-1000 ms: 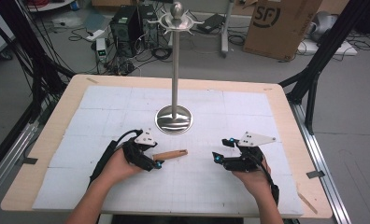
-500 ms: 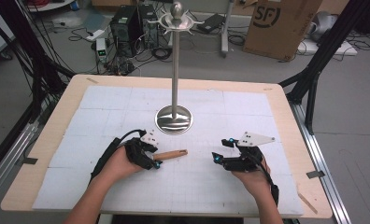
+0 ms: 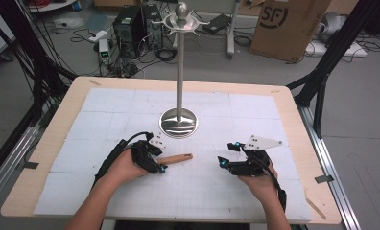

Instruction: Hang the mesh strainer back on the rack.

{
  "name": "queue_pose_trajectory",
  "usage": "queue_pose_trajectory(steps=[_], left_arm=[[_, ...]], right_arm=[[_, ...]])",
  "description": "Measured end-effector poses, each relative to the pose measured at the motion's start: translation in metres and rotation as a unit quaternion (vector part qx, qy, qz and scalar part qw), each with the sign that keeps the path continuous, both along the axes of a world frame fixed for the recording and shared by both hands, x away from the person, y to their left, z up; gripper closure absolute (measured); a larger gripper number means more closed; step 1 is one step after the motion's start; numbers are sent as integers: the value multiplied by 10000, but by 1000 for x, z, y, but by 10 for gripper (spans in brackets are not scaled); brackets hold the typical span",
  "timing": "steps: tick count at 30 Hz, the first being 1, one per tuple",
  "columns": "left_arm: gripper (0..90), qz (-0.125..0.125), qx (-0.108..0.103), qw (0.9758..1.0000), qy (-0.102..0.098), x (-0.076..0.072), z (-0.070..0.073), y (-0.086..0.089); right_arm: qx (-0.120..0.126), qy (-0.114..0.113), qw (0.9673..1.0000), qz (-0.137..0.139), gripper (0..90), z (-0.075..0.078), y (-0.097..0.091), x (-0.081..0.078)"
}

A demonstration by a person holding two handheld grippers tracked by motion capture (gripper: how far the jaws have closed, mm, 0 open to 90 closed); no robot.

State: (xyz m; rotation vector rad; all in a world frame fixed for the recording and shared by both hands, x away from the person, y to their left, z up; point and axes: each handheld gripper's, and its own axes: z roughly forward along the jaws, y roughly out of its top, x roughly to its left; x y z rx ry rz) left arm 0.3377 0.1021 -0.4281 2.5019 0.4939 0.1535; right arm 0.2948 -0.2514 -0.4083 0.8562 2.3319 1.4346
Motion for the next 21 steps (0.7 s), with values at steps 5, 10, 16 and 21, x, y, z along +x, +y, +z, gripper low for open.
queue_pose_trajectory(steps=[5, 10, 16, 21], left_arm=[[551, -62, 49, 9999, 66, -3, 3, -2], [650, -63, 179, 9998, 75, -1, 5, -4], [647, -140, 231, 9995, 157, 2, 5, -5], [643, -109, 587, 9981, 137, 3, 8, -17]], right_arm=[[16, 14, 10000, -4, 333, 0, 0, 0], [0, 0, 10000, 2, 334, 0, 0, 0], [1, 10, 10000, -16, 333, 0, -1, 0], [-80, 22, 10000, 22, 334, -2, 2, 0]])
